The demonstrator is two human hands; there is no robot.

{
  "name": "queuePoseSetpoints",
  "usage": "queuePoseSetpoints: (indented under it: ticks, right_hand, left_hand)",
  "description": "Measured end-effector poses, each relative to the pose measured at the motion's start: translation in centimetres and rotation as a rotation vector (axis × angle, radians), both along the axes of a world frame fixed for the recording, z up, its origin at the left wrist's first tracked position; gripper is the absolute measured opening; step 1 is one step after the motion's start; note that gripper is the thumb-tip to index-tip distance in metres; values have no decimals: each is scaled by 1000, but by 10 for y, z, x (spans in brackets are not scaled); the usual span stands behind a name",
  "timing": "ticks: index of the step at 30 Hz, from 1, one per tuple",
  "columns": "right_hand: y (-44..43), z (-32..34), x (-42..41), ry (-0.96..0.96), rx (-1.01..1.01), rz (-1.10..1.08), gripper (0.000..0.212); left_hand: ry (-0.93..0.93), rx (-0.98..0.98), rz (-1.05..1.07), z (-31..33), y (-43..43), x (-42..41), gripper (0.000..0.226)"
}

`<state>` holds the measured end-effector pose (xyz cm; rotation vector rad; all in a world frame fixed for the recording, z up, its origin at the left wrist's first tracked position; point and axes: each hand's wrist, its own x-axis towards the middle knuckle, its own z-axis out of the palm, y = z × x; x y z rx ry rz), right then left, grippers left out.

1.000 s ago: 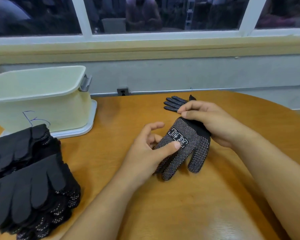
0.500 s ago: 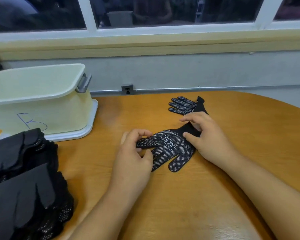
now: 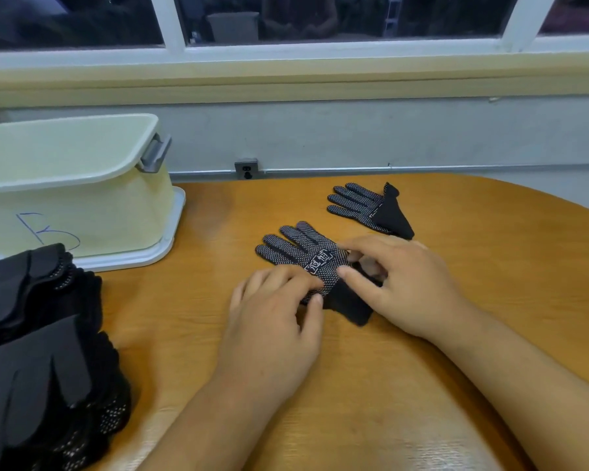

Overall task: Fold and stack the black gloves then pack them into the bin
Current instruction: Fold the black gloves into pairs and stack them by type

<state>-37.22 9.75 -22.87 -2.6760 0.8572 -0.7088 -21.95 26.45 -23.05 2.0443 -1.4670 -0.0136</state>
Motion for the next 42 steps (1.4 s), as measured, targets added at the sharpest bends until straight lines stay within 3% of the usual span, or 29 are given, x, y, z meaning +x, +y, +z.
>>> queuePoseSetpoints:
  ticks: [2, 5, 9, 11, 15, 20, 25, 32, 38, 42]
  right_hand:
    - [-1, -2, -1, -123, 47, -19, 27]
    - [-10, -6, -4, -110, -41, -76, 20]
    - [-35, -7, -18, -37, -160, -309, 24]
    - [-44, -8, -24, -39, -100, -385, 29]
    - [-57, -8, -16, 0, 65, -430, 48]
    - [-73, 2, -3, 1, 24, -535, 24]
    - [-70, 4, 6, 145, 6, -438, 59]
    - [-75, -2, 3, 33, -10, -499, 28]
    - [-79, -11, -3, -127, 61, -310, 46]
    - [-76, -15, -2, -79, 56, -250, 39]
  left_hand:
    - [-17, 39, 9, -4, 0, 3, 31]
    - [-19, 96, 43, -7, -1, 6, 31]
    - [-14, 97, 117, -7, -4, 8, 22]
    - [-5, 70, 124, -6, -4, 8, 19]
    - [-21, 160, 16, -7, -3, 2, 42]
    - [-3, 277, -86, -3, 1, 5, 54]
    - [0, 197, -63, 3, 4, 5, 53]
    - [-85, 384, -93, 0, 1, 1, 70]
    - [-133, 323, -84, 22, -22, -6, 63]
    - [-189, 339, -136, 21, -65, -9, 67]
